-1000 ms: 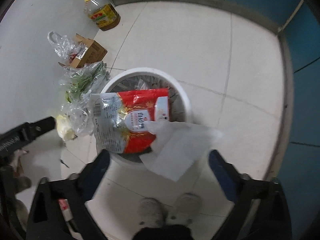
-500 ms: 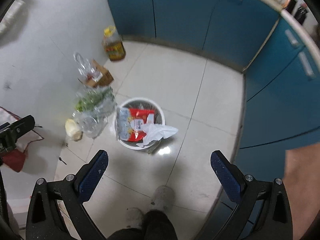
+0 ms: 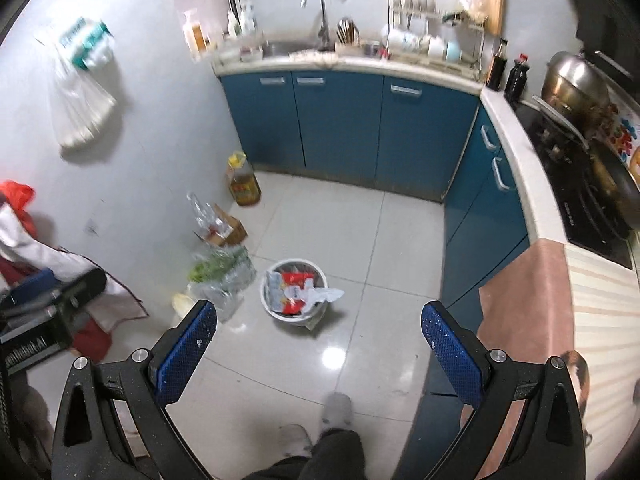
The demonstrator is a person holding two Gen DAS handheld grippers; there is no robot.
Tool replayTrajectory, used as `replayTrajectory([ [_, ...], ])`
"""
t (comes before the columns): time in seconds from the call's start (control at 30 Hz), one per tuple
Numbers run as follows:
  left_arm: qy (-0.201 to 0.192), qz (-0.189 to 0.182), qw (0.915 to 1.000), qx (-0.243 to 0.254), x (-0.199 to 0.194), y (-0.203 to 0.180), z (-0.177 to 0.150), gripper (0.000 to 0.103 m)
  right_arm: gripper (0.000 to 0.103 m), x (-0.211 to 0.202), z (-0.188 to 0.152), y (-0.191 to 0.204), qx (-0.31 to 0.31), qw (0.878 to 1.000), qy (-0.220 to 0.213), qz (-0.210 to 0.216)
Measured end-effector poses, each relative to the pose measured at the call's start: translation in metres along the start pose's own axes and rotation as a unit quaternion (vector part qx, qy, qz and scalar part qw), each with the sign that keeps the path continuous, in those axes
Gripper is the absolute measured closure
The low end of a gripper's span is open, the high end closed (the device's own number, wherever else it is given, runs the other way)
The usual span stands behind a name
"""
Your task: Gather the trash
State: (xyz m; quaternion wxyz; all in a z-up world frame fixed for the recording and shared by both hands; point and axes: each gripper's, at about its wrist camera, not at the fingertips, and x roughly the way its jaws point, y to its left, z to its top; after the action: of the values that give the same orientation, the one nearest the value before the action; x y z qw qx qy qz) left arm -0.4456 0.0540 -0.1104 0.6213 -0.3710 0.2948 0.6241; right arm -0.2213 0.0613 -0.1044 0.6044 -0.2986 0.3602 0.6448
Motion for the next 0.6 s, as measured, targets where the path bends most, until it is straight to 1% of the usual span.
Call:
replayTrajectory([
  [0.13,0.0,-0.031,0.9995,-0.003,-0.032,-0.001,0.002,0.0,0.0,-0.046,0.004,-0.002,0.003,0.999,0.001,0.038],
  [0.23,0.0,-0.053,0.9985,-0.01,-0.052,-0.004,0.005,0.0,0.0,-0.067,0.008,-0.002,-0.004,0.998,0.002,0.067],
  [0.33,0.0,-0.073,0.9971,-0.022,-0.071,-0.005,0.006,0.0,0.0,-0.078,0.01,-0.001,-0.008,0.995,0.012,0.097],
  [0.6,-0.003,-0.089,0.9955,-0.03,-0.09,-0.013,0.001,0.0,0.0,-0.099,0.013,-0.009,-0.019,0.993,0.012,0.117],
])
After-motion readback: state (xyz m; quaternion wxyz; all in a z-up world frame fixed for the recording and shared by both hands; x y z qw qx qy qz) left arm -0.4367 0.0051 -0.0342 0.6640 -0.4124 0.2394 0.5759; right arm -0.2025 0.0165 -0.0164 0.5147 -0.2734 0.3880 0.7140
